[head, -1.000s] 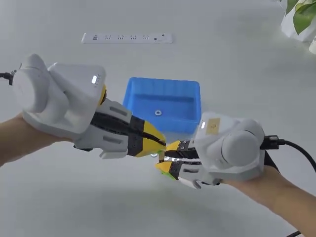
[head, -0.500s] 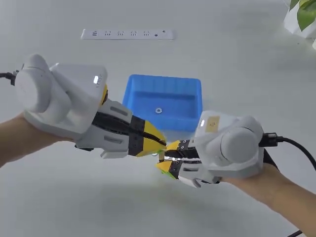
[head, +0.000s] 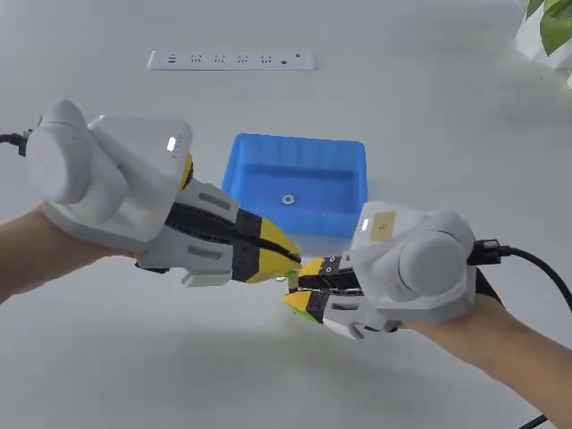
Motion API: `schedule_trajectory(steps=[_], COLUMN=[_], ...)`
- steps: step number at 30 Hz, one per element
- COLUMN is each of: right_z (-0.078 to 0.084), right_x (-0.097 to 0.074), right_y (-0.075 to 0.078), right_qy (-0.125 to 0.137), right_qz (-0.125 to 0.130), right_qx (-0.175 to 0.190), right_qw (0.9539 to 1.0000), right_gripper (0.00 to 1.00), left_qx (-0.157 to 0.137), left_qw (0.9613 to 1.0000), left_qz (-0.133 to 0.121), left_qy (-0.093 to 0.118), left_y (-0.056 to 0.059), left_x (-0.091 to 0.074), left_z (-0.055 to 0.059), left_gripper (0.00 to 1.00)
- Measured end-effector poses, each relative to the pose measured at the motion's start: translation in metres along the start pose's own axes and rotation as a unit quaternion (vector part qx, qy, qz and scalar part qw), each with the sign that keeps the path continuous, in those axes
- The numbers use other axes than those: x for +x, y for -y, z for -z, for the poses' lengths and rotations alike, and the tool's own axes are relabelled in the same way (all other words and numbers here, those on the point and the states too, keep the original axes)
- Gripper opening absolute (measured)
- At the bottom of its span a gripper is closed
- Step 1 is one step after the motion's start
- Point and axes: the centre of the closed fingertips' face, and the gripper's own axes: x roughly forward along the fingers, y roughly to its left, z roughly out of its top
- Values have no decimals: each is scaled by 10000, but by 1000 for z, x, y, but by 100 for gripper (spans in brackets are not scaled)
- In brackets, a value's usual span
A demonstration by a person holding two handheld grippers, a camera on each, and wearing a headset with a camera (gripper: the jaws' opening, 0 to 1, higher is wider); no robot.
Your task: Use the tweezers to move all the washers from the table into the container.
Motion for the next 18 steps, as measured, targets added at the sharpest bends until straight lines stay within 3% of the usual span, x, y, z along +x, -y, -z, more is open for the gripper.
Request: schedule_trajectory(steps=[12,18], right_z=[-4,-15], right_x=[-1,-7], right_y=[-1,0], right_qy=[-28,-2], right_qz=[-21,54], right_qx=[-83,-272], right_qw=[10000,9996], right_gripper=[11,11], left_qx=[-12,160], left_qw=[10000,9996], left_qz=[-77,-211], left_qy=[-12,-30], left_y=[1,1], left_x=[-4,-11], left_z=[-2,-13], left_gripper=[5,5])
